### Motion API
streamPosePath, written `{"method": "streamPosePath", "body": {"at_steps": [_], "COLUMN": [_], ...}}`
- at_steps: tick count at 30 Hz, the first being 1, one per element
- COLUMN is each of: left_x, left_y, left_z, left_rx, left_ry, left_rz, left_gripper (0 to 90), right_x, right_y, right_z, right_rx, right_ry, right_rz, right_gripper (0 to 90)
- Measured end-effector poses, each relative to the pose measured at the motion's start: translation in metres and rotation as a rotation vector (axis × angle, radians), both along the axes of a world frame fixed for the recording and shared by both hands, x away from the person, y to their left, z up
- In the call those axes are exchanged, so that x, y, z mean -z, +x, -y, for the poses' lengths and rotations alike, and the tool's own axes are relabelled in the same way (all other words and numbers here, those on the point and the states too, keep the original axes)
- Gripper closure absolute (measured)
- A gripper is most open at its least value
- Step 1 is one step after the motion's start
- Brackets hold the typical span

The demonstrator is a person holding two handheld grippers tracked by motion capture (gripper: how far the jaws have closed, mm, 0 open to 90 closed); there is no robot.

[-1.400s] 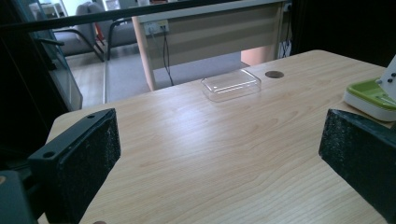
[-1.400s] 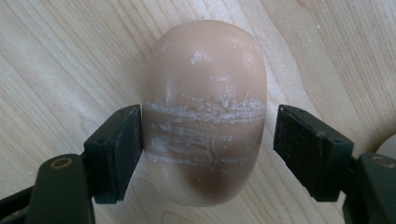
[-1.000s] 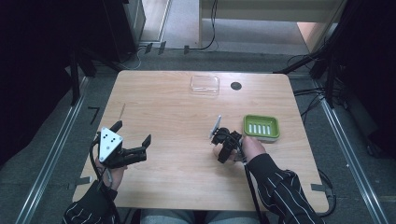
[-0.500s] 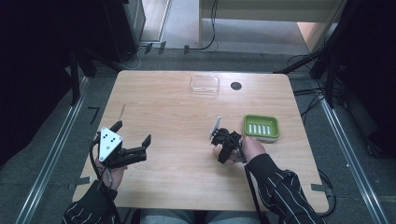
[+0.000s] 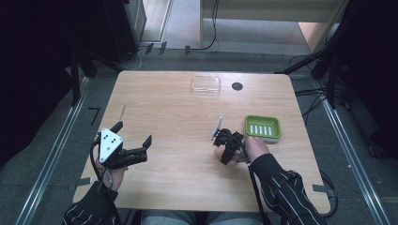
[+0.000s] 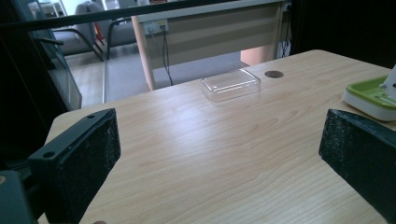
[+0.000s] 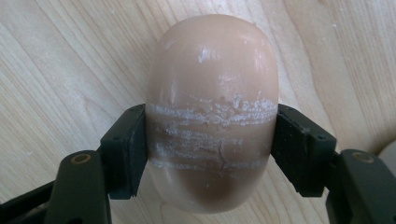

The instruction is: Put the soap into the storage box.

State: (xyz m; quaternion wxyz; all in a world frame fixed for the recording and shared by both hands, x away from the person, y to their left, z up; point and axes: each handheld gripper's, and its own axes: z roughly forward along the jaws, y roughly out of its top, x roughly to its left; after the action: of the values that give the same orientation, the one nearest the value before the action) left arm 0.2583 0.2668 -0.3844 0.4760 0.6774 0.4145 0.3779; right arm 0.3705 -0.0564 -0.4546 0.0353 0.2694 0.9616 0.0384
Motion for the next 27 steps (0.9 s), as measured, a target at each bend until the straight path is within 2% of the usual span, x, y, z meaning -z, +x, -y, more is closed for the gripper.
{"method": "streamPosePath", "body": {"at_steps": [17,27], "left_x": [0.000,0.000], "left_y": [0.000,0.000], "left_z": [0.000,0.001], "left_rx": [0.001,0.002], "left_ry": [0.001,0.001], "left_rz": [0.002,-0.001], "left_gripper": [0.0,0.0], "right_x": [-0.012,-0.017], "right_y": [-0.004,-0.006], "right_z": [0.010,0.026], "right_rx": [-0.035,-0.034], "right_ry": [-0.005,0.002], "right_rz": [0.019,0.023], "right_gripper": [33.8,33.8]}}
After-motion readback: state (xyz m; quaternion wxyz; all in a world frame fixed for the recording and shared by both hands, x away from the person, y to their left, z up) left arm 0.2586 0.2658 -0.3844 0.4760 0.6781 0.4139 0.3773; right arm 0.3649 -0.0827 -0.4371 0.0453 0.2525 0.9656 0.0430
